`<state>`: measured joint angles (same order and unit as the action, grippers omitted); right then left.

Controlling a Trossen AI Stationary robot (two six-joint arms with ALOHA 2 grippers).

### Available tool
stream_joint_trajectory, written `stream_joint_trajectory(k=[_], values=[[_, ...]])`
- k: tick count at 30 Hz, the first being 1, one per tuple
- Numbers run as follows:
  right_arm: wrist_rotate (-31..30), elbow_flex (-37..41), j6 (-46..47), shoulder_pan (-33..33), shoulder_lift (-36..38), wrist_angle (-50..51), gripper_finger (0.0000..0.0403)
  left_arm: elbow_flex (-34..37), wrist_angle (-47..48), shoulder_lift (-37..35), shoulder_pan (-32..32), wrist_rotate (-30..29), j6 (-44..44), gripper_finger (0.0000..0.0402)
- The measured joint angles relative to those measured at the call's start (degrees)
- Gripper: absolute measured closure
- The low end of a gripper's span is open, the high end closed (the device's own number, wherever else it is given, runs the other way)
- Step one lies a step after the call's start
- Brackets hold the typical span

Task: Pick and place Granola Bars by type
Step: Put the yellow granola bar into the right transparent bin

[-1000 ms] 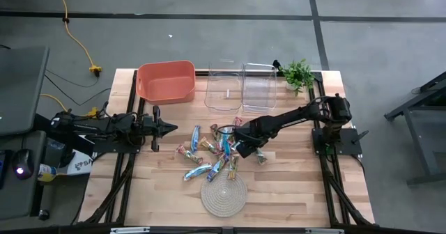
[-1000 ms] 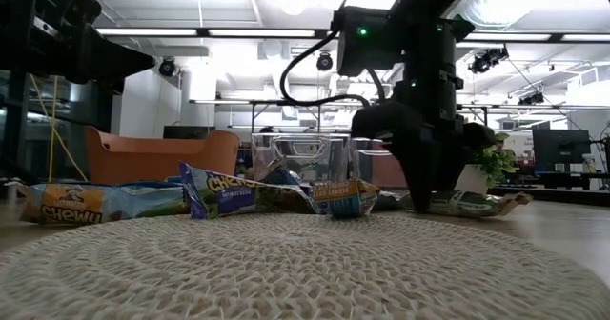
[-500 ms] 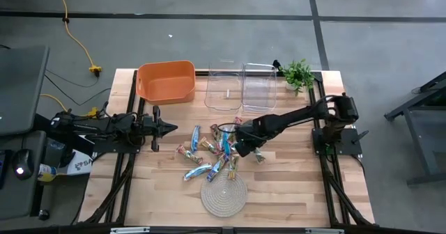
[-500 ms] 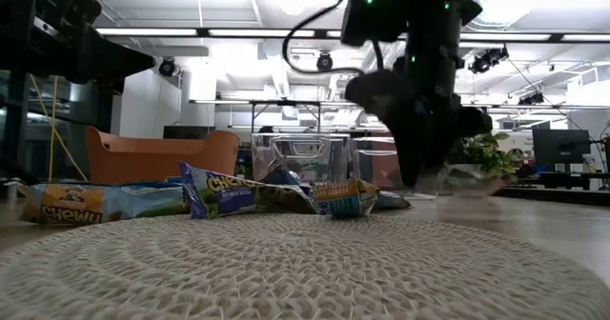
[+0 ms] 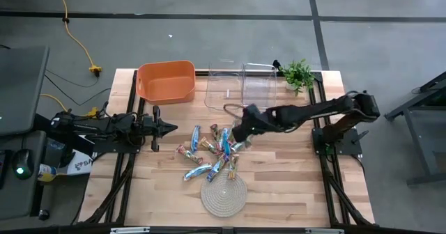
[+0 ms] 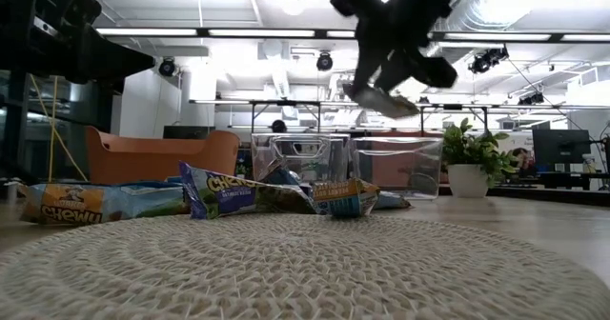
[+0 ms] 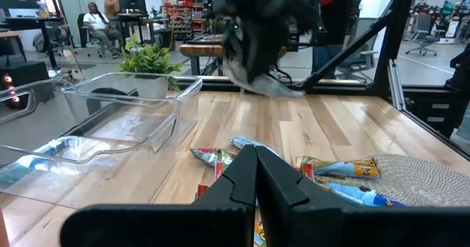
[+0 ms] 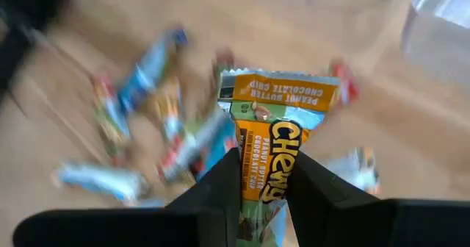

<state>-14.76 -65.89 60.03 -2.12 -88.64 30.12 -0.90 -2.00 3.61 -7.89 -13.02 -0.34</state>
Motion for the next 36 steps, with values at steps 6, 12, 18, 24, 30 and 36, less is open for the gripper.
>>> stream_joint_trajectory(k=[6,12,18,24,30,36], values=[[-5.9,-0.1,-3.8,6.4,3.9,-2.3,0.0324,0.0,0.0,0.0,0.0,0.0,0.0,0.0401],[-3.7,-0.1,-9.3,16.7,4.7,-2.6,0.0324,0.0,0.0,0.0,0.0,0.0,0.0,0.0401],[-2.2,-0.1,-14.5,26.6,4.7,-2.9,0.0324,0.0,0.0,0.0,0.0,0.0,0.0,0.0401],[-0.1,-0.1,-19.3,34.3,3.0,-3.0,0.0324,0.0,0.0,0.0,0.0,0.0,0.0,0.0401],[3.3,-0.1,-20.4,36.4,-0.6,-2.9,0.0324,0.0,0.0,0.0,0.0,0.0,0.0,0.0401],[5.2,-0.1,-19.9,36.3,-5.3,-2.7,0.0324,0.0,0.0,0.0,0.0,0.0,0.0,0.0401]])
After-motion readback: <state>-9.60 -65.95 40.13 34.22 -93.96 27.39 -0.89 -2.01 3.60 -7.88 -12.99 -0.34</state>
